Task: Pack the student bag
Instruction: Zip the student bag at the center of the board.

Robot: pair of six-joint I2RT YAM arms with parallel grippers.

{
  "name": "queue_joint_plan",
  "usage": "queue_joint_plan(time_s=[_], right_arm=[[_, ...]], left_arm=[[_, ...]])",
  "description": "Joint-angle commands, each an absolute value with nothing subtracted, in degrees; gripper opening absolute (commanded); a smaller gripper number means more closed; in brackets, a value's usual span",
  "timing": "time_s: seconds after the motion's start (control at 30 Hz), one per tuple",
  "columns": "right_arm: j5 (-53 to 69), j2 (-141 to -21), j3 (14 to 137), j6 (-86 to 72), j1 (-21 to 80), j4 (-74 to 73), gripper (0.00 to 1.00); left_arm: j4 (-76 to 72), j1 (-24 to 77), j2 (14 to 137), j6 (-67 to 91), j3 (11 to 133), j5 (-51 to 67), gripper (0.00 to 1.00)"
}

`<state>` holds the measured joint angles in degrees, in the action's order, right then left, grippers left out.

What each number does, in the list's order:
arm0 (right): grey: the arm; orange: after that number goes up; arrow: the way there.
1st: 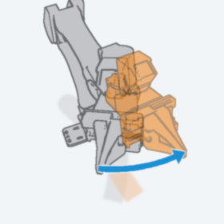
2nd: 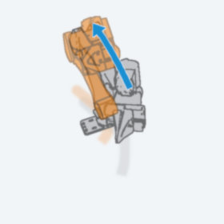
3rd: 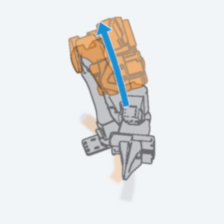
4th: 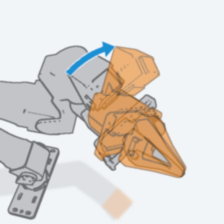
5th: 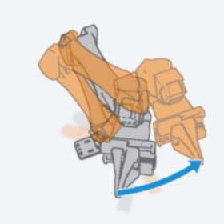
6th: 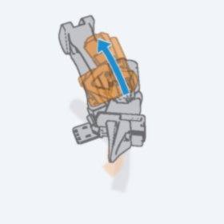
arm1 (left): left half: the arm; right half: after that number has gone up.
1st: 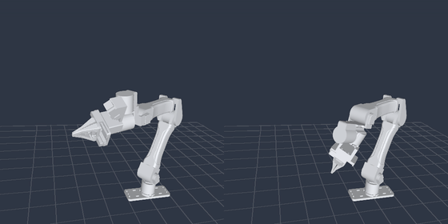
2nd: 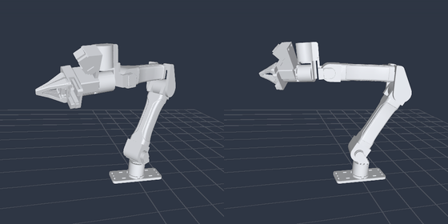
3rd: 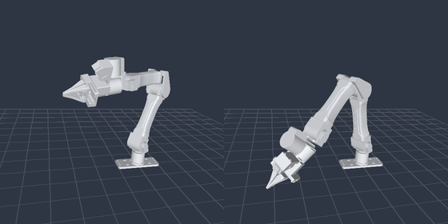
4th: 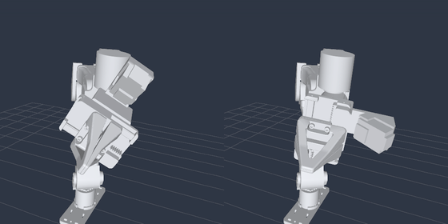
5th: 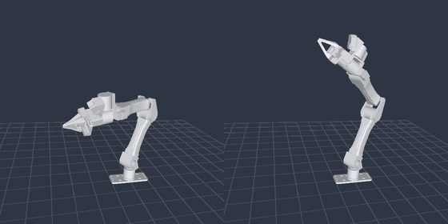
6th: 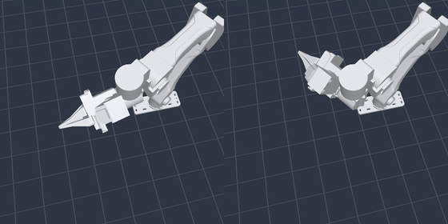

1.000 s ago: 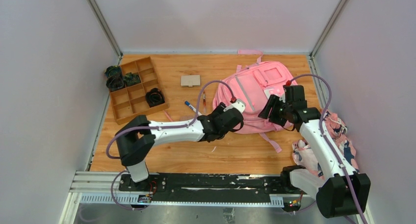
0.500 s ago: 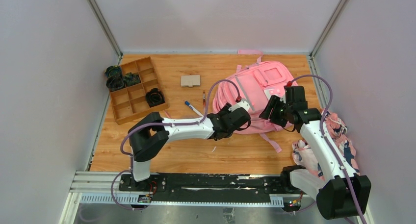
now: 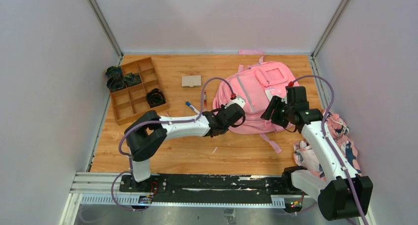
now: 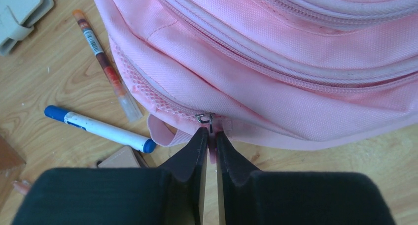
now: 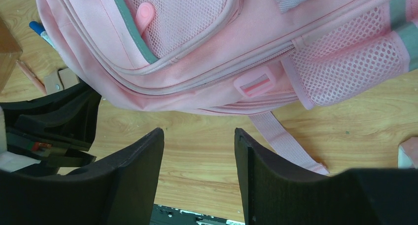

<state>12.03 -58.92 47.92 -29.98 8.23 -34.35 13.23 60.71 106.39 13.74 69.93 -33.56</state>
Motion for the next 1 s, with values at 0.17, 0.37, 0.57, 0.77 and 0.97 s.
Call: queue_joint_plan(time_s=[0.17, 0.37, 0.57, 0.77, 0.97], right_arm=[[15.34, -58.44, 48.32, -28.78, 8.88, -34.85, 0.58], [22.52, -57.51, 45.56, -34.60, 13.27, -27.91, 0.58], [15.59, -60.89, 48.00, -31.66, 22.01, -27.96, 0.57], [9.89, -67.61, 51.76, -18.72, 27.38, -32.41, 0.52], [6.63, -69.65, 50.29, -13.76, 30.69, -28.72, 0.55]], left_arm=[[9.21, 59.03, 97.21, 12.59, 65.24, -19.79, 0.03], [7.68, 57.69, 94.37, 13.09, 64.51, -9.28, 0.00], [5.70, 56.24, 95.45, 15.76, 64.88, 2.34, 0.00], [4.09, 53.92, 96.55, 19.12, 64.98, 13.05, 0.00], [3.90, 50.73, 95.74, 20.13, 63.61, 18.26, 0.00]])
